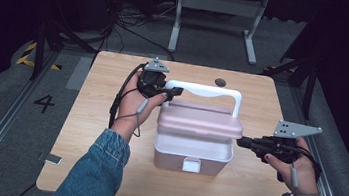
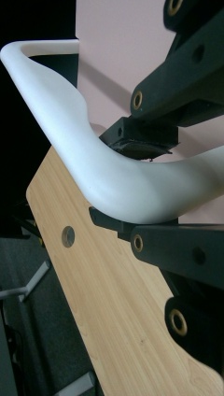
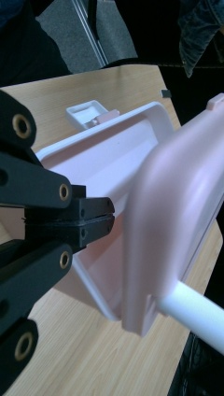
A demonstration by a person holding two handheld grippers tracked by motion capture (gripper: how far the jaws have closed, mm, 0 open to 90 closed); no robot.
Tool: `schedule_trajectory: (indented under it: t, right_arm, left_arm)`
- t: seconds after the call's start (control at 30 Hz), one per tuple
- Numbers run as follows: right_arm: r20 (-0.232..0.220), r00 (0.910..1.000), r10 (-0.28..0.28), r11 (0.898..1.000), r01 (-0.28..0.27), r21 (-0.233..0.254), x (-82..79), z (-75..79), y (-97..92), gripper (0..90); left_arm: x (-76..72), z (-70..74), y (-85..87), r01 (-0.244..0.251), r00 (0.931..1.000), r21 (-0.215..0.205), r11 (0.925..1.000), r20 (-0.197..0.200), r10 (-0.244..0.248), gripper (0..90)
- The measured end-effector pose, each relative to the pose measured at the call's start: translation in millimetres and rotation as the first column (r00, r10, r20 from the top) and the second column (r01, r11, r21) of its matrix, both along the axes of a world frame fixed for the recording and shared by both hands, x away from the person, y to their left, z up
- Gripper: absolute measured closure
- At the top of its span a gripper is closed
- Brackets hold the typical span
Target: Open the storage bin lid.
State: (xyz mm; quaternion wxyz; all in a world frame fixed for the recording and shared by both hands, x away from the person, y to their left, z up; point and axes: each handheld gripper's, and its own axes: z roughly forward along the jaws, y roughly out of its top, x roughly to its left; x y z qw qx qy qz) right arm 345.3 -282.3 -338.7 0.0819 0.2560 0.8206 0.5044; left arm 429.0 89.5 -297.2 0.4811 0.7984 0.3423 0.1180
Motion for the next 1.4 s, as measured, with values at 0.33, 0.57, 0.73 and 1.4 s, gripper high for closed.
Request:
schedule_trajectory:
  t: [0.33,0.57,0.73,1.4]
  right_arm:
    - [-0.004,1.0000,0.007,1.000,-0.007,0.023,7.9,1.6,4.1,90.0]
    - [0.017,0.9998,0.008,0.999,-0.009,0.041,11.6,6.5,6.2,90.0]
    - [0.044,0.9990,0.009,0.998,-0.012,0.060,14.8,11.7,8.2,90.0]
    - [0.118,0.9926,-0.028,0.988,0.009,0.155,36.2,31.1,10.1,90.0]
  left_arm:
    - [-9.4,1.1,4.2,0.006,0.9994,-0.032,0.9995,0.034,-0.005,45.8]
    - [-24.3,13.4,25.0,-0.052,0.9948,-0.052,0.9973,0.084,0.057,36.3]
    - [-37.2,17.8,41.4,-0.083,0.9907,-0.052,0.9952,0.104,0.088,35.2]
    - [-59.8,-7.5,59.8,-0.102,0.9903,0.057,0.9931,0.100,0.096,33.2]
